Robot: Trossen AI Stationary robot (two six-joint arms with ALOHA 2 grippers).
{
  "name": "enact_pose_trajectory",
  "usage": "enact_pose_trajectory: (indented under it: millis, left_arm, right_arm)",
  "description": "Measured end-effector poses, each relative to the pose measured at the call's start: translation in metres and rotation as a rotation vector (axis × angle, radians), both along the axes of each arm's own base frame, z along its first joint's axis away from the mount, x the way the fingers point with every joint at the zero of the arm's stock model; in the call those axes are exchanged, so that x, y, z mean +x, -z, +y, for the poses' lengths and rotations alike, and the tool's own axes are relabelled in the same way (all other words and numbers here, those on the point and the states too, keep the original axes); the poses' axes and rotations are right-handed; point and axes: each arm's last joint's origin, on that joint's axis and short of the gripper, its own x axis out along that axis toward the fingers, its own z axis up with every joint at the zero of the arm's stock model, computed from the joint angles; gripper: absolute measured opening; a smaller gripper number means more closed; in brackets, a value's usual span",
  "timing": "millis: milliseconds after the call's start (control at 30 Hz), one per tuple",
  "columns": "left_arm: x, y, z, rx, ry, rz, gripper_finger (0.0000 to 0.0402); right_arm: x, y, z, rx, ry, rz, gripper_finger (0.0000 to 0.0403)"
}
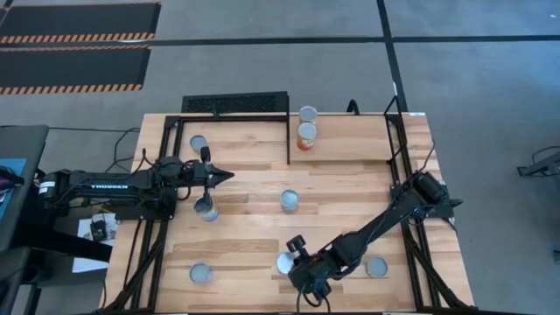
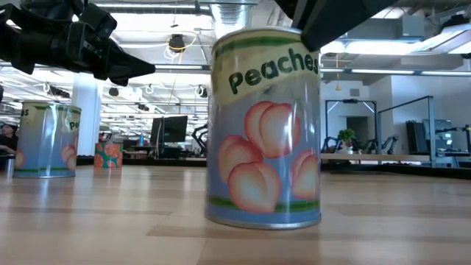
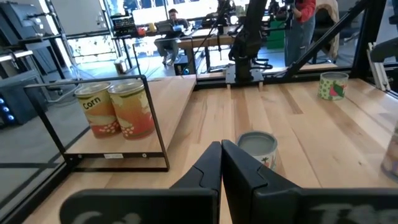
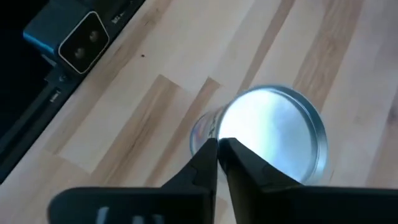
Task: Pick and place cans onto a shelf
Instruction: Put the right canned peaches on the shelf
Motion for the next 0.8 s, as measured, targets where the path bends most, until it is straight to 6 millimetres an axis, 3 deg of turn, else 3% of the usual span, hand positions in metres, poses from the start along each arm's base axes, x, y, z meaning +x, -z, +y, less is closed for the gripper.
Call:
enact_pose_trajectory:
  millis: [267,467,633,800]
  left_arm:
    - [0.000,0.000,0.000,-0.025,-0.003,-0.006,0.0001]
    - [0.000,0.000,0.000,-0.035,-0.002,-0.008,0.0001]
    - [0.000,-0.001,0.000,-0.035,-0.002,-0.017,0.0001]
    - [0.000,-0.001,0.000,-0.030,-0.003,-0.018,0.0001]
  right_arm:
    - [0.004,0.004,-0.007,0.011,0.026,0.034,0.0022]
    - [-0.002,-0.019,-0.023,0.038,0.070,0.036,0.0007]
    - [-0.019,-0.055,-0.054,-0.010,0.209,0.037,0.0004]
    - [-0.039,-0.083,-0.098,-0.083,0.374,0.024,0.0003]
